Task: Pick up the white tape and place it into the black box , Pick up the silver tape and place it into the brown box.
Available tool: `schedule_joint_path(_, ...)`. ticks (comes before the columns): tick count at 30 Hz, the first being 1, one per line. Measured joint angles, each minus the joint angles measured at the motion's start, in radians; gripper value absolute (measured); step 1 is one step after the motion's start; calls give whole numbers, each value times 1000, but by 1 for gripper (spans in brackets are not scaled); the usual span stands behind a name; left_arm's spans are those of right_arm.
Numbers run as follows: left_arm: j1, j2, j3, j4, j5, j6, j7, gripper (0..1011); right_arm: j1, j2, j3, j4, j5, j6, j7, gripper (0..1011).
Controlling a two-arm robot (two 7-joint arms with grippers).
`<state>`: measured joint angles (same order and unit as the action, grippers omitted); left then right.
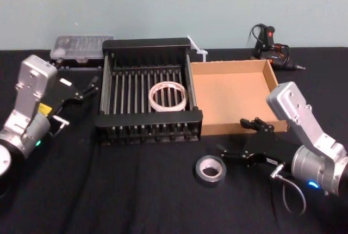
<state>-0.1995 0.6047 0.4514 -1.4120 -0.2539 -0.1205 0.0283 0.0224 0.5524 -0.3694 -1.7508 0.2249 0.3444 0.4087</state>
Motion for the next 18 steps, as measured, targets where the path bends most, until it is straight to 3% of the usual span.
schedule_joint_path(18, 0, 0, 0, 0, 0, 0, 0, 1002, 35, -20, -49, 43, -21, 24, 25, 1002)
